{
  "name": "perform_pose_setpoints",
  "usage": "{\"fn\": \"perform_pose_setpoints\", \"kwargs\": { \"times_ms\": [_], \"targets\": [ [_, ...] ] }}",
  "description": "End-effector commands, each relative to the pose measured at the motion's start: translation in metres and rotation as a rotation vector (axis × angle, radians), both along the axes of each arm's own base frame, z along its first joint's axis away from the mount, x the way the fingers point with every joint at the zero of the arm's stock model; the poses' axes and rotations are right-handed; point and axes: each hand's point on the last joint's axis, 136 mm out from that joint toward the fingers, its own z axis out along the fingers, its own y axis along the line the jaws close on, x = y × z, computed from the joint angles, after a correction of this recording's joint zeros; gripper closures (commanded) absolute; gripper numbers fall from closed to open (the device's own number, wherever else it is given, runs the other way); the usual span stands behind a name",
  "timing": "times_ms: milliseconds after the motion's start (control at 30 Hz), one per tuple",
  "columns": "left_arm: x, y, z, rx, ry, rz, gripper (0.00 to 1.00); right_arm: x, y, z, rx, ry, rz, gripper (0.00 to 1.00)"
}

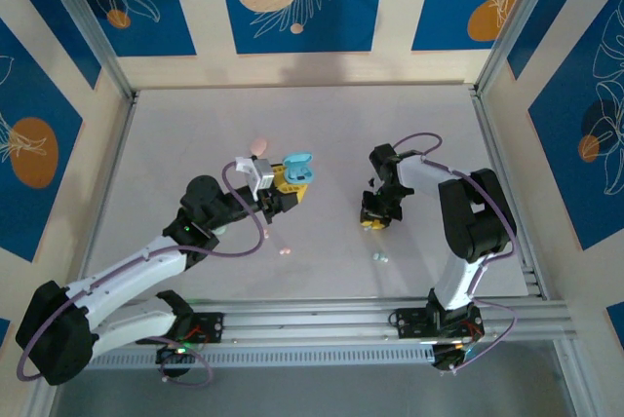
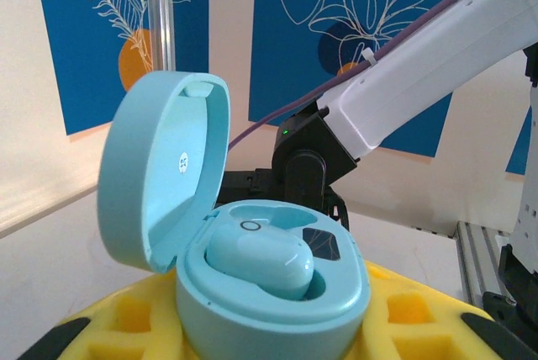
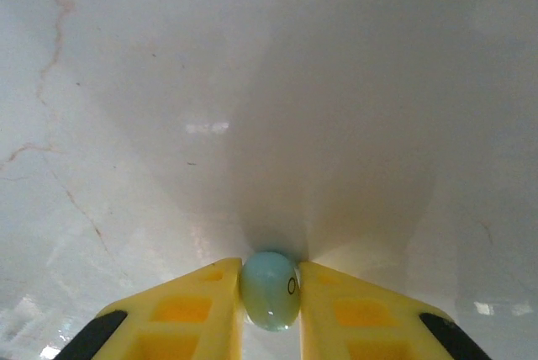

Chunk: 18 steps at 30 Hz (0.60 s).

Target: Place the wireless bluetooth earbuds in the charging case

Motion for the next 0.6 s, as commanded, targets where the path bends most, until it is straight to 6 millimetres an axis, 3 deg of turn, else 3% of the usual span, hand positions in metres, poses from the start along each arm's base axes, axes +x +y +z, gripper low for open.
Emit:
{"fn": "perform_pose_setpoints", "kwargs": {
  "times_ms": [0,333,567],
  "targets": [
    [-0.003,-0.004,0.006,-0.02,-0.015,-0.012,0.66,0.004,0.009,0.02,0.057,-0.058,-0.013,0.77],
    [-0.001,-0.005,0.0,-0.016,-0.004,-0.014,0.66,0.001,0.022,0.075,0.109,-0.172,0.007,0.77],
    [0.001,-0.006,-0.008,0.013,-0.004,-0.006,0.66,0.0,0.038,0.14,0.144,-0.314,0.055,0.78]
  ]
}}
